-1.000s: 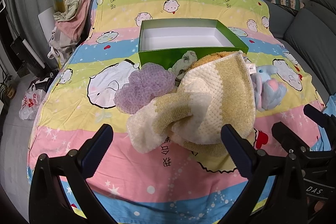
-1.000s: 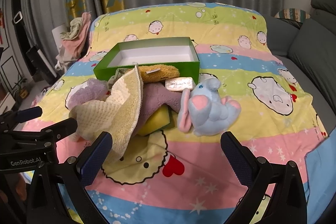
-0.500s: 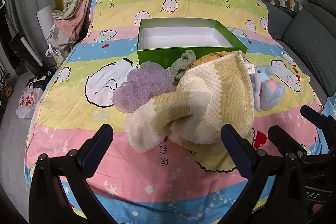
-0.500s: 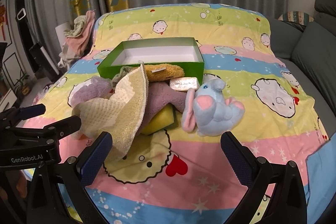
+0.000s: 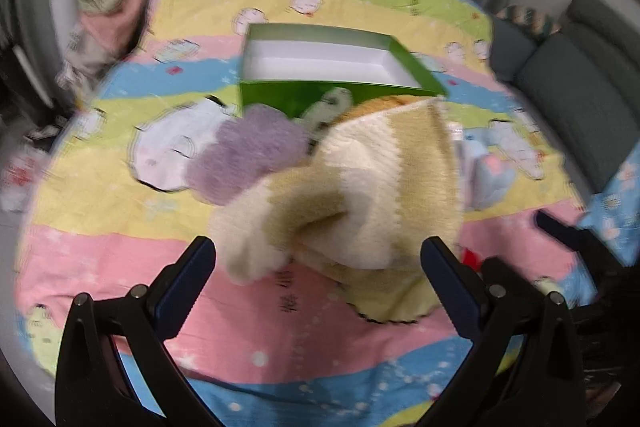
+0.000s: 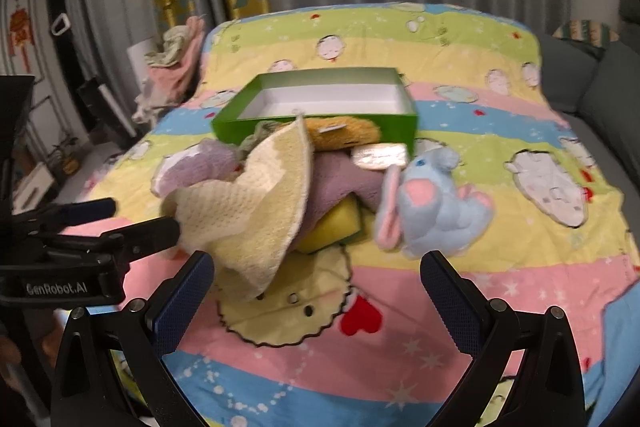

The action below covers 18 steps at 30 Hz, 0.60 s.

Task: Organize soft objects
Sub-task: 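Move the right tool toward the cream knitted towel on the pile, then grasp the cream knitted towel with the right gripper and lift it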

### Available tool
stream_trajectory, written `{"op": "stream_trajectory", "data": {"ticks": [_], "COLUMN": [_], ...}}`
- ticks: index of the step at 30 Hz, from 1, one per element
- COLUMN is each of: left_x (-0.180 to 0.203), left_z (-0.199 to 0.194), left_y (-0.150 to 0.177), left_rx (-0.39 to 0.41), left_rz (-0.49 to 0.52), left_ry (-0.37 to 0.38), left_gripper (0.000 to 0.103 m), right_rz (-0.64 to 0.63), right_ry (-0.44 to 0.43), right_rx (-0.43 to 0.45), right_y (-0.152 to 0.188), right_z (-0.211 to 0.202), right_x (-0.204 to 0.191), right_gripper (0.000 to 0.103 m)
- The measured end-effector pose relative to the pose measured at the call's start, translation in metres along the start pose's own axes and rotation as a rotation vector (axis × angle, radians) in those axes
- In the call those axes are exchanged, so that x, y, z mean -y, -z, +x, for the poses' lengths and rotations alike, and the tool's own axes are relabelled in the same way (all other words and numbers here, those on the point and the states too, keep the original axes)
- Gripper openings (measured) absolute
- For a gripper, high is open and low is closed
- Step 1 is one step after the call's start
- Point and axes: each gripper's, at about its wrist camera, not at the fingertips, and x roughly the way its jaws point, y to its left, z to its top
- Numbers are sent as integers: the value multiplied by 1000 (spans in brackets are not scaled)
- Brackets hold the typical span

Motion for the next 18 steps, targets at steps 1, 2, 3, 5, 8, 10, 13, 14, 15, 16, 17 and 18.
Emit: {"op": "stream_trajectory", "data": {"ticks": [1,2,3,5,8,10,13,14,15,16,17,18], "left_x": [-4,-7,-9,-15,-15,-13,-15,-15,-15,-14,-13,-13], "left_z": [1,2,2,5,10,14,20,24,27,31,34,36], "left_y": [0,1,1,3,5,7,3,1,-1,-4,-7,-8], "left_rx": [-10,-15,-18,-19,-24,-28,-29,-34,-38,-42,-47,-54], "left_rz": [-22,-37,-52,-83,-95,-111,-145,-154,-161,-169,-177,-183], "left_ry": [66,113,158,234,295,359,408,409,408,417,428,435], "left_gripper": [102,102,102,102,102,102,101,101,100,98,96,91], "right_rz": [3,11,19,34,68,81,87,87,89,91,93,95], "right_ry": [-24,-57,-83,-124,-197,-234,-286,-303,-311,-312,-310,-317], "right_rx": [-7,-16,-25,-43,-65,-68,-73,-75,-79,-86,-97,-104], "right_y": [1,3,6,10,18,20,20,21,20,20,19,19], "right_z": [1,4,6,12,20,26,36,39,44,49,55,60], "right_x": [1,3,6,9,14,13,8,7,5,3,2,0], "right_gripper": [103,103,103,103,103,103,99,96,95,93,89,85]}}
